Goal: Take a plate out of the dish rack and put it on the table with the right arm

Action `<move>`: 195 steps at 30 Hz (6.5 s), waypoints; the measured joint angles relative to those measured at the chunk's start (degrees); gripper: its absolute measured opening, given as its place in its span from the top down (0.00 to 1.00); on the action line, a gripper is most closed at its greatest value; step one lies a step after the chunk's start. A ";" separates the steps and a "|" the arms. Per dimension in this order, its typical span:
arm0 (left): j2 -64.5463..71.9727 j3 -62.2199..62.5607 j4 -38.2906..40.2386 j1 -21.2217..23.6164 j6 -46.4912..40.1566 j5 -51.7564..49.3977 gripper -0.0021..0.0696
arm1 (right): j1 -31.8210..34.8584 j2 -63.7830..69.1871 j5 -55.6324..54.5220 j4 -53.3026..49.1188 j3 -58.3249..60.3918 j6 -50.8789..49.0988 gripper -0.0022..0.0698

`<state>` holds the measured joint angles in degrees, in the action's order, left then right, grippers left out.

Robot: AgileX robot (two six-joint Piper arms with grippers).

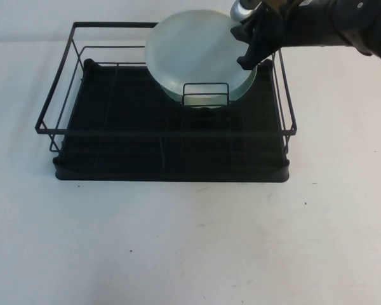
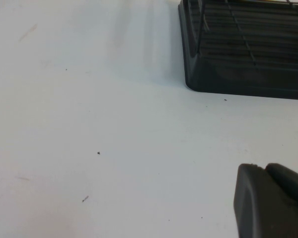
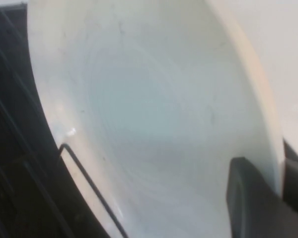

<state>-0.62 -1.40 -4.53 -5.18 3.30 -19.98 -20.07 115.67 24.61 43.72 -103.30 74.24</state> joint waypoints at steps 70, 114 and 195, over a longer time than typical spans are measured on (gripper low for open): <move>0.00 0.00 0.00 0.00 0.00 0.00 0.98 | -6.47 -11.28 15.89 -1.84 38.18 -60.00 0.86; 0.00 0.00 0.00 0.00 0.00 0.00 0.98 | -6.35 -71.08 28.92 -26.21 54.76 -64.78 0.99; 0.00 0.00 0.00 0.00 0.00 0.00 0.98 | 20.49 -116.24 -4.22 -34.55 105.00 -65.95 1.00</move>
<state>-0.62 -1.40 -4.53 -5.18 3.30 -19.98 0.42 -0.57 20.39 9.17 1.70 8.30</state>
